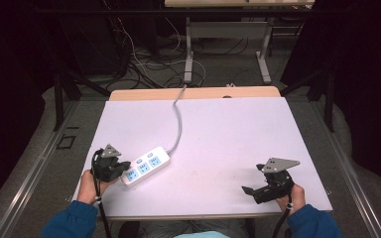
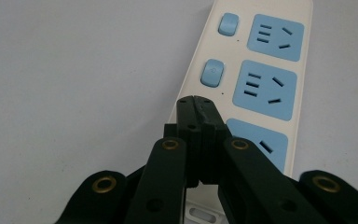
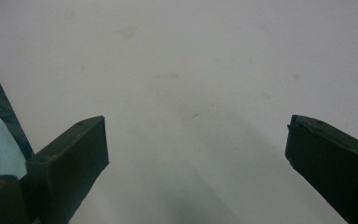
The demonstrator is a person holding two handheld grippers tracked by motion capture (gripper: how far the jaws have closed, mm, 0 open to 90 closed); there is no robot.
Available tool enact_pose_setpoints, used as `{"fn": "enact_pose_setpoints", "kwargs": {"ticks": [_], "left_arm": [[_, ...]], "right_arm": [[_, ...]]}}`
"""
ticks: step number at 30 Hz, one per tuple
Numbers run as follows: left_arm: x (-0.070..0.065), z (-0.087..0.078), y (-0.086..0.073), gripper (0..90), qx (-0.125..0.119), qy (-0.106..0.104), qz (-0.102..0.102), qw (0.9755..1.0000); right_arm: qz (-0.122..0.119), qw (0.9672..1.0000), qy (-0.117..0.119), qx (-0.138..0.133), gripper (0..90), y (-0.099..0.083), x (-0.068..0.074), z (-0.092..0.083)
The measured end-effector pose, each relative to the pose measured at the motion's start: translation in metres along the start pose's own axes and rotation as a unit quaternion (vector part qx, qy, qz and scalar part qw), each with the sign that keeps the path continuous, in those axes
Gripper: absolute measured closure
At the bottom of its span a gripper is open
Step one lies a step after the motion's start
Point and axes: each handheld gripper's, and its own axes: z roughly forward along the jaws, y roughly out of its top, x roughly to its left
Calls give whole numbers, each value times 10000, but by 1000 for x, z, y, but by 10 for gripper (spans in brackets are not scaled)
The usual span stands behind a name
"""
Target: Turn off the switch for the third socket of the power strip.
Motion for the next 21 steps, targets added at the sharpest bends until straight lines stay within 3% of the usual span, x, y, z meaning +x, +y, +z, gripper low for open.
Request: {"fn": "enact_pose_setpoints", "kwargs": {"ticks": [21], "left_arm": [[1, 0, 0, 900, 3, -37, -17, 10000]], "right_arm": [[44, 10000, -32, 40, 54, 0, 1, -1]]}}
